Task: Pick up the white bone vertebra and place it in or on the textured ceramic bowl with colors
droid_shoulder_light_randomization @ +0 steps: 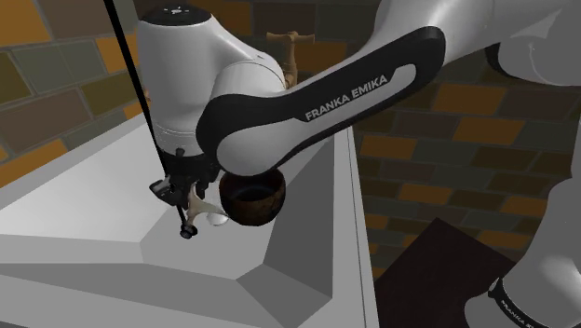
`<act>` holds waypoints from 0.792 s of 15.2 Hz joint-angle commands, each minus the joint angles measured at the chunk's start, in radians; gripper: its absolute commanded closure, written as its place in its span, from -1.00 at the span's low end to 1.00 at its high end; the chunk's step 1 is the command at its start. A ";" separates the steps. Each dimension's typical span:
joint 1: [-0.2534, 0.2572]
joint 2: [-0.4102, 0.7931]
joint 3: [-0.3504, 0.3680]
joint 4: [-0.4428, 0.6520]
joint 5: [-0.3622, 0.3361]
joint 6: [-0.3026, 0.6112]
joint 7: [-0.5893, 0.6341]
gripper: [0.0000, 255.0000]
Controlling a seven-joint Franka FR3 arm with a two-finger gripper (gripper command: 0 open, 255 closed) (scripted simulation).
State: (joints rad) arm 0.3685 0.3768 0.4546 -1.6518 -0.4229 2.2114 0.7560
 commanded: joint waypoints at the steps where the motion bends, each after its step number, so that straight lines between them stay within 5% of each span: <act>1: -0.001 -0.009 0.004 0.013 0.008 -0.021 -0.007 1.00; 12: 0.001 -0.037 0.019 0.121 0.044 -0.150 -0.050 1.00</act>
State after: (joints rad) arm 0.3684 0.3384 0.4728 -1.5439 -0.3800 2.0732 0.7094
